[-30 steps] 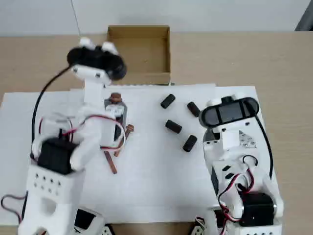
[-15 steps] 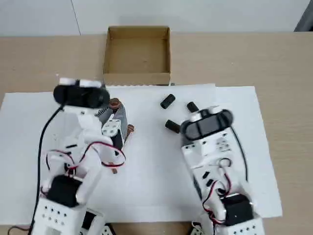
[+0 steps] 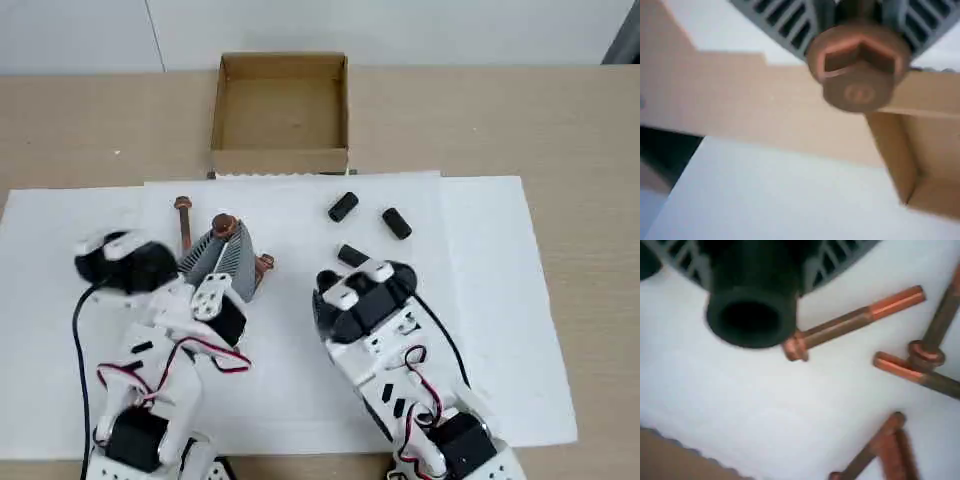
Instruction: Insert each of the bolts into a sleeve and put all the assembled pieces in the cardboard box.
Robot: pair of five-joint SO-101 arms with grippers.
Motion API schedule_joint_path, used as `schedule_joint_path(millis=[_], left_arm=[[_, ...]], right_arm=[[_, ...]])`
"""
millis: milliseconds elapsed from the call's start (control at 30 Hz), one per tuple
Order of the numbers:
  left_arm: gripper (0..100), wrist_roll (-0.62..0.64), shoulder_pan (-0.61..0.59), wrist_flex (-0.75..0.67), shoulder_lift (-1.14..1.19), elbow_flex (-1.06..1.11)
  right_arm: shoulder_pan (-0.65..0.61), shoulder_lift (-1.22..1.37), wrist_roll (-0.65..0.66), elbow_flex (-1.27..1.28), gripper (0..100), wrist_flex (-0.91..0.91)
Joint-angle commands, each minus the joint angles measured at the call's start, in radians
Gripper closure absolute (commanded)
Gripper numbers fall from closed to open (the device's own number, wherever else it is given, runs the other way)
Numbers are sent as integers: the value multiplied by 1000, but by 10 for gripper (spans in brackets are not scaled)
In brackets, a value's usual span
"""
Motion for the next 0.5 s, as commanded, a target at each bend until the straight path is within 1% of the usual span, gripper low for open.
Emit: schedule_joint_path(millis=[0, 100, 233, 467], left_arm=[[995, 29, 37, -29, -87, 5], [995, 58, 95, -31, -74, 5], [995, 77, 150, -31, -74, 5], [995, 77, 161, -31, -74, 5]], right_arm=[[-53, -8, -9, -6, 997, -28], [-82, -8, -9, 6, 997, -31], [-88, -8, -3, 8, 997, -31], [-88, -8, -2, 8, 997, -30]])
